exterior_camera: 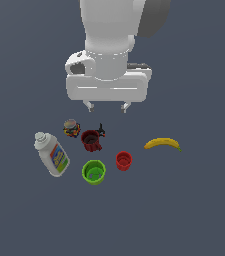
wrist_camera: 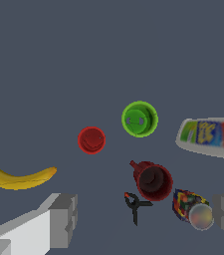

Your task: Pick up a designated object from a clutter of objects.

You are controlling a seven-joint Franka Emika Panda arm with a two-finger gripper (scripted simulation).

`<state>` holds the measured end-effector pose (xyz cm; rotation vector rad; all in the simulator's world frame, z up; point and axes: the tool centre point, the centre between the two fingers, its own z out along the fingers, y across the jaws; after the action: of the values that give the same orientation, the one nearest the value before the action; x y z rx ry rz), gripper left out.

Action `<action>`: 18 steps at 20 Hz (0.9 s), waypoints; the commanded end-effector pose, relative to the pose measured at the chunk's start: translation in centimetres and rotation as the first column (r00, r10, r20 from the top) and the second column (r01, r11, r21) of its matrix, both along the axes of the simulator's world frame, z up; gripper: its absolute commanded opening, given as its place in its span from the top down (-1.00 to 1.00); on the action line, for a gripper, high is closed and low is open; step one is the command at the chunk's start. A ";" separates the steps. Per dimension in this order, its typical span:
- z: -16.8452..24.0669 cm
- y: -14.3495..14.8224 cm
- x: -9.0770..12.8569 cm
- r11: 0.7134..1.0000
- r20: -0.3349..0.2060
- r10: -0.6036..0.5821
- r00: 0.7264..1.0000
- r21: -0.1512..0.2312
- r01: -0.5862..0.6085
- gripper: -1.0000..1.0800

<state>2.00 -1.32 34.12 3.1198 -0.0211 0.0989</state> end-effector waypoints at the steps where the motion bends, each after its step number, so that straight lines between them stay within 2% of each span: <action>1: 0.0 0.0 0.0 1.000 0.000 0.000 1.000 0.000 0.000 -0.23; 8: -1.4 0.9 -0.2 1.000 -0.026 0.008 1.000 0.006 -0.008 -0.23; 18: -2.8 0.3 -0.2 1.000 -0.029 0.005 1.000 -0.005 -0.005 -0.23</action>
<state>1.80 -0.82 31.79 3.1191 -0.0112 0.0568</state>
